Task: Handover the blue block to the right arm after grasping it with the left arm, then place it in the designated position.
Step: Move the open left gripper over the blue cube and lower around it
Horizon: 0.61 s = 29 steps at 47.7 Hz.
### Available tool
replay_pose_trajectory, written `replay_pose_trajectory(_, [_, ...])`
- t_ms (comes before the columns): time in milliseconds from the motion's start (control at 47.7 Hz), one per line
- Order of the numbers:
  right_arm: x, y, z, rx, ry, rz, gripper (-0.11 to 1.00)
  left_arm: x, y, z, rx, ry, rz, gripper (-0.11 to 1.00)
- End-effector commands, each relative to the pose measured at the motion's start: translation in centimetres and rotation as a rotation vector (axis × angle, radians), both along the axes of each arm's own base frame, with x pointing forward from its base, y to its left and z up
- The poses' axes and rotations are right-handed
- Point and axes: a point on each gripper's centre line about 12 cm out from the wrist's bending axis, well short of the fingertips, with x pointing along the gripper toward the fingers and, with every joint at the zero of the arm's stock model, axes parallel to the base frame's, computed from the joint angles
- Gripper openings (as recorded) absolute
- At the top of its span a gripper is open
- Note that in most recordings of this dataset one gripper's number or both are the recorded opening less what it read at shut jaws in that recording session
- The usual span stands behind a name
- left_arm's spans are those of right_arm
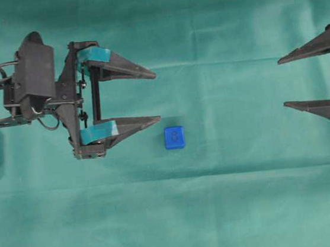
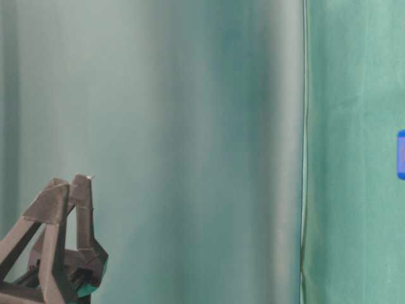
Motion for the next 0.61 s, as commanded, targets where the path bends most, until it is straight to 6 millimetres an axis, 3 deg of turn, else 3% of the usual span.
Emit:
replay_pose_trajectory(0, [0.2,-0.1,1.1,-0.002,-0.031,-0.003,0.95,0.2,0.0,1.1,-0.003,-0.018,0.000,1.00])
replay_pose_trajectory(252, [0.3,-0.1,1.2,-0.002,-0.032,-0.003,0.95,0.9,0.0,1.1,-0.038,0.118,0.006,1.00])
replay_pose_trajectory(587, [0.4,-0.1,1.0,-0.002,-0.021,-0.003,0.95,3.0,0.0,0.6,-0.036,0.443,0.011,1.00])
